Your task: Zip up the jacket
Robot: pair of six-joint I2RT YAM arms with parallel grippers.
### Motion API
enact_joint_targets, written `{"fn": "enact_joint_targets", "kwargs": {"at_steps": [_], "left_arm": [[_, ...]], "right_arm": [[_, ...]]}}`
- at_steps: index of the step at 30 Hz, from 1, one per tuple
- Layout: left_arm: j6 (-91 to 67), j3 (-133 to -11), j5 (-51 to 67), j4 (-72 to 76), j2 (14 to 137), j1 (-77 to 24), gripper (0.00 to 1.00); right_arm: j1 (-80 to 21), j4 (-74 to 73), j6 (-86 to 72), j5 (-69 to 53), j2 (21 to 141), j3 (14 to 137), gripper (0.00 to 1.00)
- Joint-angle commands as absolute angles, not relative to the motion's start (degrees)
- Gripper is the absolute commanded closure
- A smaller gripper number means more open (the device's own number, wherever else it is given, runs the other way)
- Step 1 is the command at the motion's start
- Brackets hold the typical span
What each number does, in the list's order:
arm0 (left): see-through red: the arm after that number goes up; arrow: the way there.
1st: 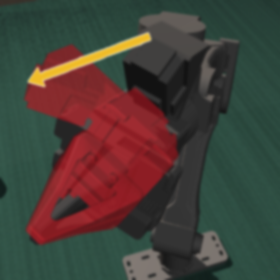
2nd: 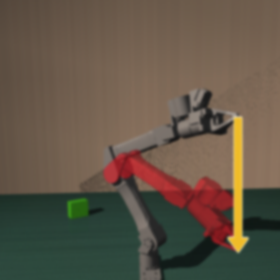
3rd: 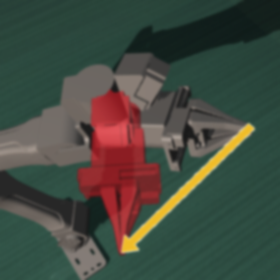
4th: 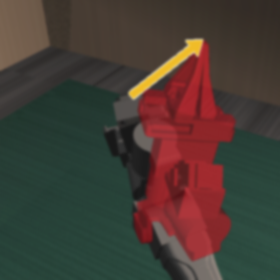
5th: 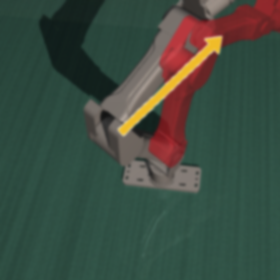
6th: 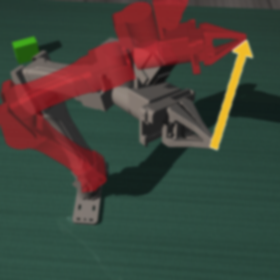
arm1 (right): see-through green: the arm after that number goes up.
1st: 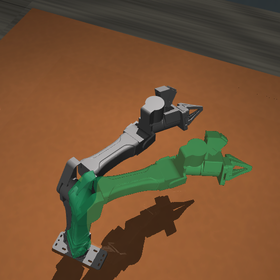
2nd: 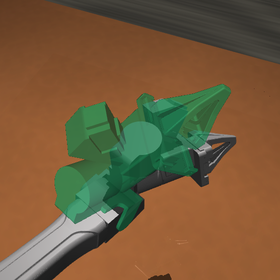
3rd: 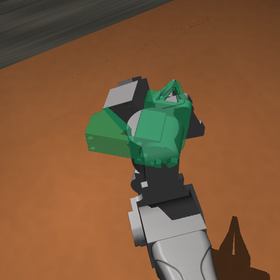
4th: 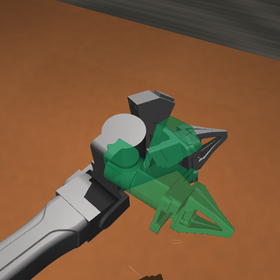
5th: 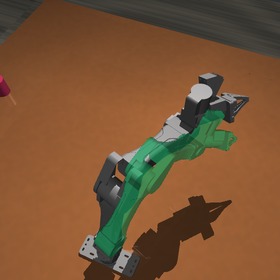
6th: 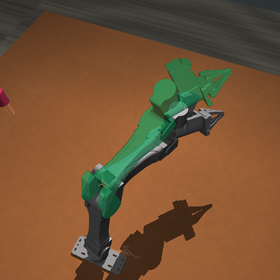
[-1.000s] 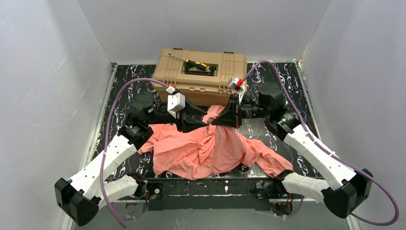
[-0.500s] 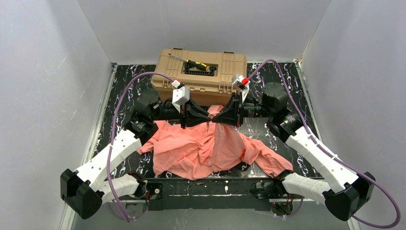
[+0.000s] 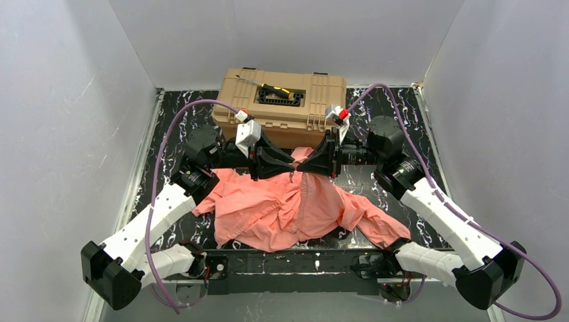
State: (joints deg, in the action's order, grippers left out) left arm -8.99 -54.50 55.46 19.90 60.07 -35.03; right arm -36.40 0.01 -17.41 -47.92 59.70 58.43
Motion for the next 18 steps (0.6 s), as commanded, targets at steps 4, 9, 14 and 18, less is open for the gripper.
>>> {"fn": "enact_joint_targets", "kwargs": {"at_steps": [4,9,14,18], "left_arm": [[-7.49,-56.09,53.77,20.93,60.28,-34.89,0.83],[-5.00,-55.87,50.16,19.31,59.76,-34.89,1.00],[-6.59,-56.93,46.00,18.90,59.11,-34.89,1.00],[-9.44,-57.63,45.91,18.85,59.07,-34.89,1.00]], "right_arm": [[-36.47,3.58,-18.19,-47.34,58.94,58.88,0.99],[-36.47,3.43,-17.89,-46.04,58.09,58.76,0.99],[-36.47,4.35,-17.29,-43.43,56.46,56.95,0.56],[-36.45,11.15,-19.07,-42.18,56.75,55.31,0.28]]}}
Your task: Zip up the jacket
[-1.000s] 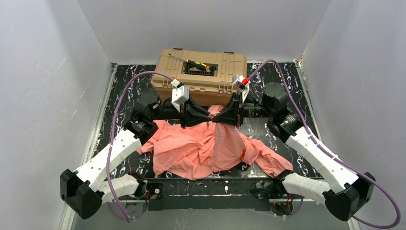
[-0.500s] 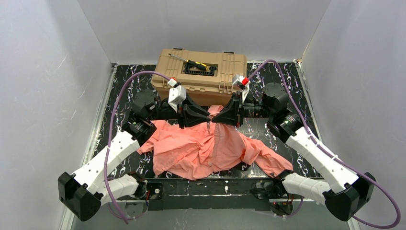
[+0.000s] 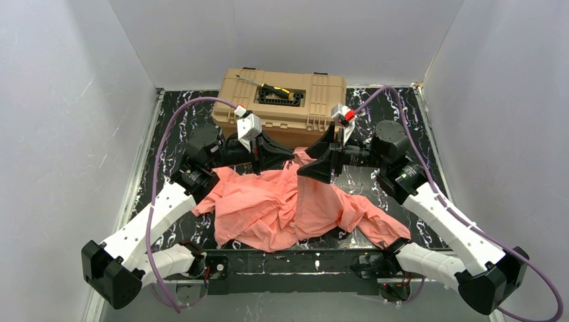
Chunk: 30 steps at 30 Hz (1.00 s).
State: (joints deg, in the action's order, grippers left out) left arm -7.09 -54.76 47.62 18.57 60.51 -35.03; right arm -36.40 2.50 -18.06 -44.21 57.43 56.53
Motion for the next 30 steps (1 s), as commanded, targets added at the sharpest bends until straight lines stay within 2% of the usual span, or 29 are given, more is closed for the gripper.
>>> {"fn": "enact_joint_targets", "kwargs": {"at_steps": [1,6,9,11,12,13,18,20,23,30], "left_arm": [[-9.95,-57.76,45.75,18.85,59.00,-34.90,1.00],[-12.76,-58.43,44.34,18.80,58.37,-34.89,1.00],[-13.88,-58.64,44.70,18.41,58.19,-34.89,1.00],[-14.25,-58.79,44.53,18.05,58.03,-34.89,1.00],[-14.39,-58.80,44.34,17.94,57.95,-34.89,1.00],[-14.41,-58.85,44.23,17.85,57.95,-34.89,1.00],[-14.76,-58.72,44.04,17.80,57.83,-34.89,1.00],[-14.72,-58.63,43.83,17.84,57.89,-34.89,1.00],[-14.47,-58.76,43.53,17.86,57.84,-34.89,1.00],[-13.89,-58.57,42.90,17.91,57.53,-34.89,1.00]], "right_arm": [[-36.45,13.03,-19.48,-42.11,56.96,55.00,0.26],[-36.45,18.46,-19.50,-40.58,58.23,52.89,0.20],[-36.42,24.43,-20.96,-40.56,59.12,50.68,0.21],[-36.47,28.65,-22.73,-41.72,60.16,50.06,0.27],[-36.47,30.39,-23.87,-42.87,60.73,49.85,0.34],[-36.47,32.08,-24.98,-43.24,61.51,49.70,0.37],[-36.47,40.28,-29.63,-42.69,62.42,47.82,0.37],[-36.47,42.69,-31.50,-43.06,63.06,47.49,0.44],[-36.47,44.25,-33.72,-44.01,63.80,47.01,0.61],[-36.42,38.21,-30.45,-43.20,61.75,47.22,0.99]]}}
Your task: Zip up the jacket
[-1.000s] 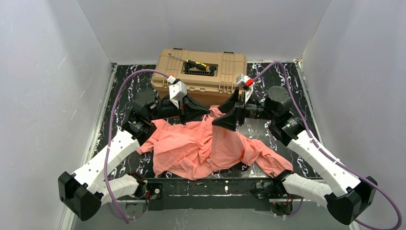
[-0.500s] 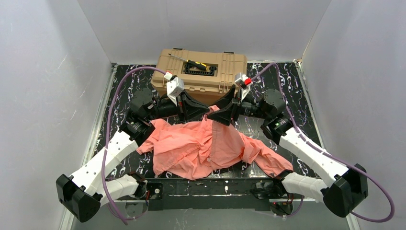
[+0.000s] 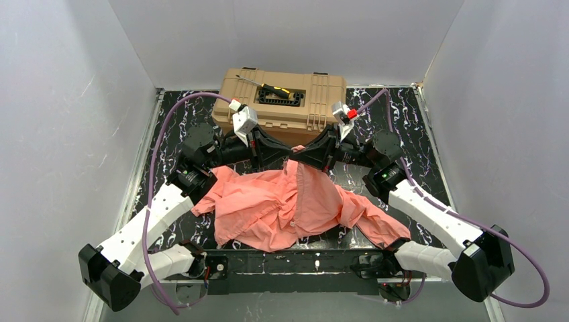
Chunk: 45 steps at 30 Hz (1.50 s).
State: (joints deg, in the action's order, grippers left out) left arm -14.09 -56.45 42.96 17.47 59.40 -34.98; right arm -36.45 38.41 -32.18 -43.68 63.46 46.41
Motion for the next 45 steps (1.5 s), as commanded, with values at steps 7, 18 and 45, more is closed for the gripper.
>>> {"fn": "enact_joint_targets", "kwargs": {"at_steps": [7,18,45], "left_arm": [[-13.65,-58.08,42.50,17.93,56.82,-34.70,0.58],[17.83,-51.70,58.28,-2.88,54.77,-30.67,0.32],[69.00,-39.01,49.90,-5.82,78.05,-35.97,0.44]], "right_arm": [[-36.30,32.19,-28.95,-43.28,62.22,48.12,0.99],[-33.04,2.01,-17.77,-38.84,57.55,48.32,0.99],[-32.35,-4.75,-19.35,-37.04,52.12,41.24,0.99]]}}
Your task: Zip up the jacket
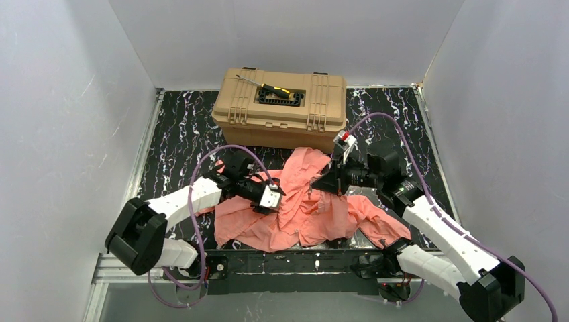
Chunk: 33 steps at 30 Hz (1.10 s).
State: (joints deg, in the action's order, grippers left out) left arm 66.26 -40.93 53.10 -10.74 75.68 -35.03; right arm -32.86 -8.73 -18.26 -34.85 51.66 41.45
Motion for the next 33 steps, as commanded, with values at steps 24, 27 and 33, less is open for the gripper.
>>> {"fn": "enact_joint_targets", "kwargs": {"at_steps": [24,27,33], "left_arm": [[72.16,-42.54,43.63,-14.80,74.42,-36.20,1.00],[71.07,-45.03,45.45,-17.36,68.25,-36.06,1.00],[68.26,-46.20,49.74,-10.41,53.51,-35.86,1.00]], "right_arm": [[-31.11,-2.99,-20.14,-41.21,53.46,41.82,0.99],[-31.03,-2.04,-20.42,-43.10,54.95,43.24,0.99],[-30.89,3.86,-26.49,-51.38,58.87,46.87,0.99]]}}
